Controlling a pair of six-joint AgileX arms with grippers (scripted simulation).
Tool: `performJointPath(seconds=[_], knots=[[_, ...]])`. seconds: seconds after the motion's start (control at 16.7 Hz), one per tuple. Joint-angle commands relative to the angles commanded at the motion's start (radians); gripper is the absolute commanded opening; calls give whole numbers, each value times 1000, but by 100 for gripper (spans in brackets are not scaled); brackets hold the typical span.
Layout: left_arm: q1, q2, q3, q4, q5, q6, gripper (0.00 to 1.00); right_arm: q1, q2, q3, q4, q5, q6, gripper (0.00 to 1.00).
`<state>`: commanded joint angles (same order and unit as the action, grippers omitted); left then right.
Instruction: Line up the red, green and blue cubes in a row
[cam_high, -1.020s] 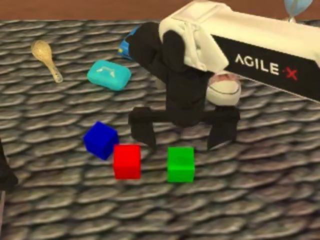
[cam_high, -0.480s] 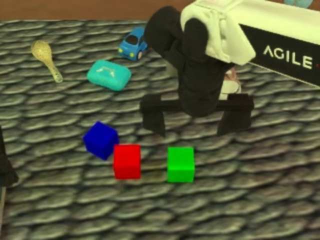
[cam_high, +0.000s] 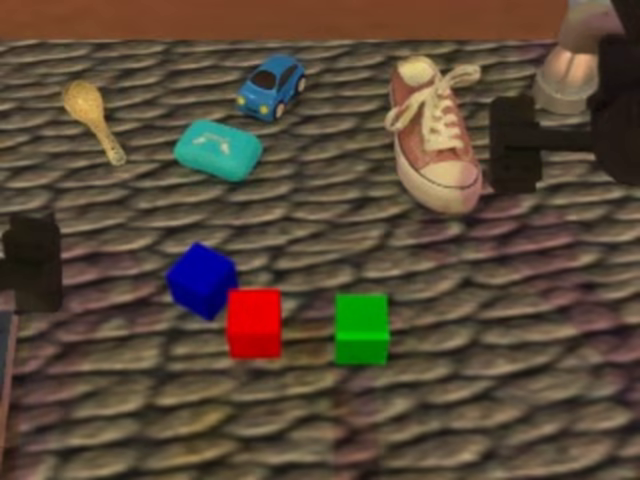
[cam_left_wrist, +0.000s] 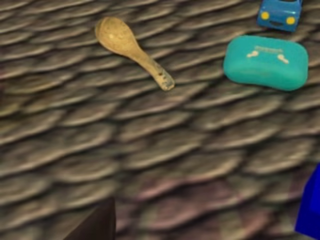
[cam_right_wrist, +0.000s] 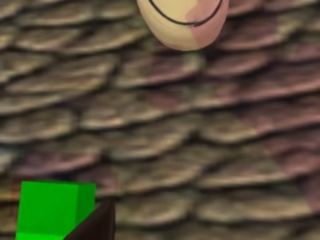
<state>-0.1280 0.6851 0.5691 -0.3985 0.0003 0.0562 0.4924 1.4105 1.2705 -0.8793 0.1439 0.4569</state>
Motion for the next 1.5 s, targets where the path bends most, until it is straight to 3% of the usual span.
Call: performJointPath(seconds=[0.36, 0.78, 1.08, 1.5], knots=[[-115, 616, 421, -328, 2, 45, 100, -225, -656, -581, 324, 7, -226, 100], [-229, 1142, 836, -626, 5, 88, 100, -412, -1194, -1096, 688, -76, -403, 100], [-271, 1329, 1008, -724, 2, 104, 100, -476, -1388, -1256, 860, -137, -453, 100], [-272, 1351, 1024, -730, 1, 106, 100, -482, -1410, -1271, 879, -144, -457, 100]])
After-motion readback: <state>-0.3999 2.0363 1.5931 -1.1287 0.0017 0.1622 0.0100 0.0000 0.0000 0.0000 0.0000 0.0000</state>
